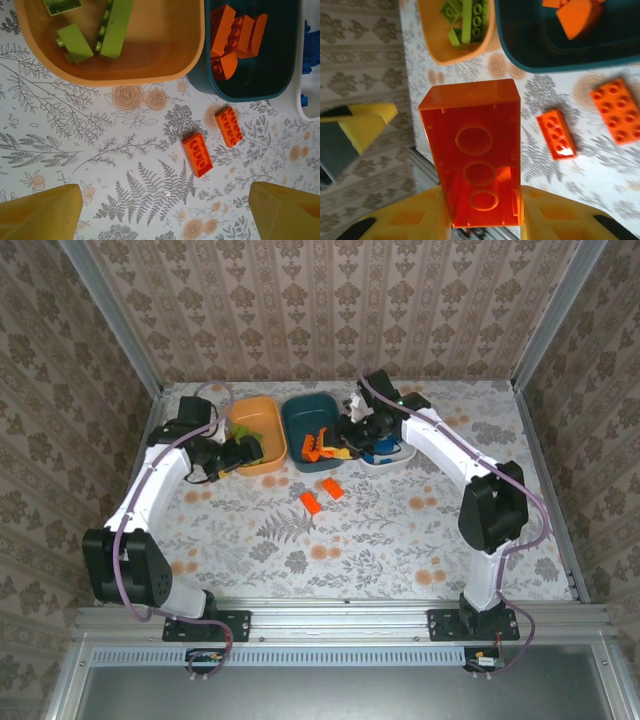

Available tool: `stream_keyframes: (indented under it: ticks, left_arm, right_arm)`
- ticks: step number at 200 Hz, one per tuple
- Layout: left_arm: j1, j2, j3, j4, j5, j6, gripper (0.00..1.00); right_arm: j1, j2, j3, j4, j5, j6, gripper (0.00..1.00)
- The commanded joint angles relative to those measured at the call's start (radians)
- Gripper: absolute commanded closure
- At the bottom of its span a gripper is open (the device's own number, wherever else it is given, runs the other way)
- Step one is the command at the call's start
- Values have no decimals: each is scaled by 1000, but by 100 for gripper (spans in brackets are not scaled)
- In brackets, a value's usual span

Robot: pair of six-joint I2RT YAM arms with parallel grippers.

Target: Sort the legos into containers by color

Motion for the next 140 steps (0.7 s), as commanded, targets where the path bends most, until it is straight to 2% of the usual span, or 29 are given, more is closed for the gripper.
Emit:
stream_keyframes:
  ticks: [1, 28, 64, 140]
  left_arm:
    - [7, -5, -28, 29, 39, -36, 12]
    - [8, -6, -42, 45, 54, -46, 11]
    - [12, 0, -37, 37, 53, -28, 10]
    - [61, -1, -52, 22, 74, 1, 8]
  right_arm:
    - [5, 56, 41, 180, -102, 175, 65]
    - [5, 135, 116, 209, -94, 242, 64]
    - [5, 219, 217, 138, -11, 309, 63]
    - [18, 262, 246, 196, 216, 516, 65]
